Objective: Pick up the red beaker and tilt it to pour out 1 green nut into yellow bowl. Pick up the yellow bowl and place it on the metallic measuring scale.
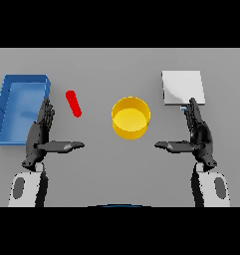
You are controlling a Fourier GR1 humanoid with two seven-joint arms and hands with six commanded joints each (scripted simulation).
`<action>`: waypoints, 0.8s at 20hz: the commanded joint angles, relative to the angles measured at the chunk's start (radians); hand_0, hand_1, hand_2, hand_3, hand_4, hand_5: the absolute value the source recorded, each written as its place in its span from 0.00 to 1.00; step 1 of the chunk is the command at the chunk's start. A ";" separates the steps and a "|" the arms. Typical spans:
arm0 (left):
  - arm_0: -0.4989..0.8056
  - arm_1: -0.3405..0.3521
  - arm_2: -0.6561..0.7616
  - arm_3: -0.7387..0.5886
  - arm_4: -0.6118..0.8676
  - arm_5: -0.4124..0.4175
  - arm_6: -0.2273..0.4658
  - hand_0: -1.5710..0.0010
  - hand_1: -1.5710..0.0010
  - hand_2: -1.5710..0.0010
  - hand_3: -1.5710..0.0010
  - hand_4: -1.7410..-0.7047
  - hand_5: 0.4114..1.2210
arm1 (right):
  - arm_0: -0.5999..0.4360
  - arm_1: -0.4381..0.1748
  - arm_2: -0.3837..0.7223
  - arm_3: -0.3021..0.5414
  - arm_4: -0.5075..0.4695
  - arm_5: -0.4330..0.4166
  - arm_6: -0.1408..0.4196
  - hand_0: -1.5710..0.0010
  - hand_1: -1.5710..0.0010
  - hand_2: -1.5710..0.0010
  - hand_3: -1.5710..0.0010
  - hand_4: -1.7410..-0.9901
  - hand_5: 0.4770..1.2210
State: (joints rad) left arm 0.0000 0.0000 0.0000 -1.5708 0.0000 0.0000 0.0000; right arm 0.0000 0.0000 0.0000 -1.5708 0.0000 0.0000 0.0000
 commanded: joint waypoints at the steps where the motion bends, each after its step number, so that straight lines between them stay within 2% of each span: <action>1: -0.002 0.001 0.002 0.002 0.001 0.001 0.002 1.00 1.00 1.00 1.00 0.52 0.30 | -0.001 -0.001 -0.001 0.001 -0.001 -0.001 0.001 1.00 1.00 1.00 1.00 0.66 0.27; 6: -0.020 0.007 0.012 0.021 0.010 -0.004 0.006 1.00 1.00 1.00 1.00 0.52 0.30 | -0.010 -0.009 -0.008 0.001 -0.009 0.004 0.006 1.00 1.00 1.00 1.00 0.66 0.27; 7: 0.007 0.039 -0.018 -0.018 -0.040 -0.007 -0.007 1.00 1.00 1.00 1.00 0.52 0.30 | 0.024 -0.050 0.033 -0.032 0.092 -0.014 -0.066 1.00 1.00 1.00 1.00 0.66 0.27; 8: 0.034 0.055 -0.042 -0.054 -0.068 -0.013 -0.008 1.00 1.00 1.00 1.00 0.52 0.29 | 0.062 -0.073 0.062 -0.065 0.156 -0.025 -0.112 1.00 1.00 1.00 1.00 0.67 0.27; 9: 0.053 0.066 -0.060 -0.075 -0.088 -0.021 -0.001 1.00 1.00 1.00 1.00 0.51 0.30 | 0.088 -0.083 0.085 -0.093 0.198 -0.033 -0.129 1.00 1.00 1.00 1.00 0.67 0.27; 11: 0.041 0.077 -0.069 -0.101 -0.099 -0.019 0.049 1.00 1.00 1.00 1.00 0.50 0.30 | 0.092 -0.090 0.104 -0.101 0.242 -0.043 -0.103 1.00 1.00 1.00 1.00 0.67 0.27; 14: 0.063 0.074 -0.090 -0.109 -0.115 -0.026 0.043 1.00 1.00 1.00 1.00 0.49 0.31 | 0.107 -0.092 0.113 -0.126 0.243 -0.035 -0.117 1.00 1.00 1.00 1.00 0.66 0.27; 15: 0.059 0.083 -0.094 -0.109 -0.121 -0.033 0.043 1.00 1.00 1.00 1.00 0.48 0.32 | 0.115 -0.096 0.110 -0.145 0.230 -0.028 -0.110 1.00 1.00 1.00 1.00 0.65 0.27; 16: 0.036 0.084 -0.092 -0.093 -0.123 -0.032 0.063 1.00 1.00 1.00 1.00 0.47 0.33 | 0.098 -0.093 0.106 -0.127 0.222 -0.023 -0.095 1.00 1.00 1.00 1.00 0.65 0.28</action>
State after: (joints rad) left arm 0.0354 0.0835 -0.0918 -1.6641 -0.1236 -0.0321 0.0668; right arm 0.0973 -0.0927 0.1061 -1.6975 0.2218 -0.0226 -0.0906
